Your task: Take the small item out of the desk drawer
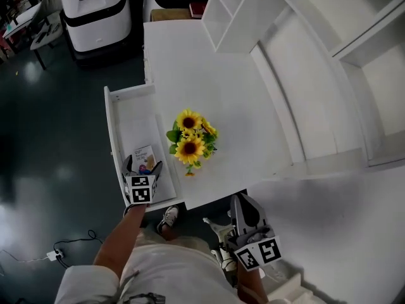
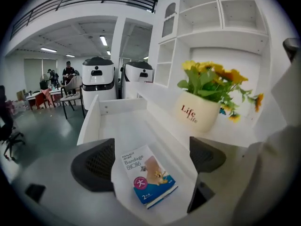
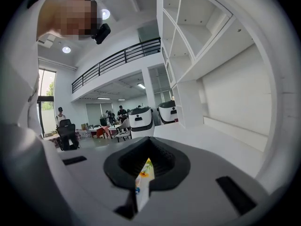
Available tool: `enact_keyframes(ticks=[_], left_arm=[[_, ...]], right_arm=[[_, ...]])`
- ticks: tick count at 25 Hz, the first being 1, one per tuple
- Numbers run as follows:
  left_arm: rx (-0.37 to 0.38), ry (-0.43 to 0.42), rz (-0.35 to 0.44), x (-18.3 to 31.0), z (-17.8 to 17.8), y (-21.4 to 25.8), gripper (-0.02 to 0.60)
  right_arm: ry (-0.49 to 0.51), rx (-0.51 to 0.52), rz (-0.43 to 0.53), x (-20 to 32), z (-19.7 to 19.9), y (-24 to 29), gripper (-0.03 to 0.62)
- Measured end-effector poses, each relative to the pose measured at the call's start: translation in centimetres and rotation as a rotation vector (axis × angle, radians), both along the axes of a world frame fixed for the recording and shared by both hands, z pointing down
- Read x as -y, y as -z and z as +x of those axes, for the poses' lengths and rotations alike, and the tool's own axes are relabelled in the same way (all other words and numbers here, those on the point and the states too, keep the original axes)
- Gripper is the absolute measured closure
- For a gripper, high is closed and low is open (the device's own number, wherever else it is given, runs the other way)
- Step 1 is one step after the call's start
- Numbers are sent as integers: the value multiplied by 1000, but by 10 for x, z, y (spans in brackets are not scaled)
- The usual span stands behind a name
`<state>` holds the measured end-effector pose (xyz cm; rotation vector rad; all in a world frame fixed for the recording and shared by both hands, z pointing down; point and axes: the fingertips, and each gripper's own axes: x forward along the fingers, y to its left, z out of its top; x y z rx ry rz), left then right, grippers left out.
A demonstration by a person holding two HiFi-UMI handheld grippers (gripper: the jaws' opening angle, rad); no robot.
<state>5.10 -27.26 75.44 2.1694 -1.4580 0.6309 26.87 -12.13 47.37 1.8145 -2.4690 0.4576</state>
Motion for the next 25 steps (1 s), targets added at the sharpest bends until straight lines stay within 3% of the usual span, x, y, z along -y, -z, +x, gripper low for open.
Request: enact_keyframes(ticks=[5, 10, 16, 25], left_arm=[[74, 42, -105, 15, -2, -51, 78], [72, 112, -145, 22, -1, -77, 78], [114, 132, -246, 19, -3, -107, 75], [118, 137, -295, 20, 1, -132, 67]], right_arm=[[-44, -4, -43, -11, 27, -13, 583], [-60, -1, -75, -15, 44, -26, 583], [-50, 2, -97, -13, 48, -34, 583], [-57, -9, -121, -20, 48, -41, 583]])
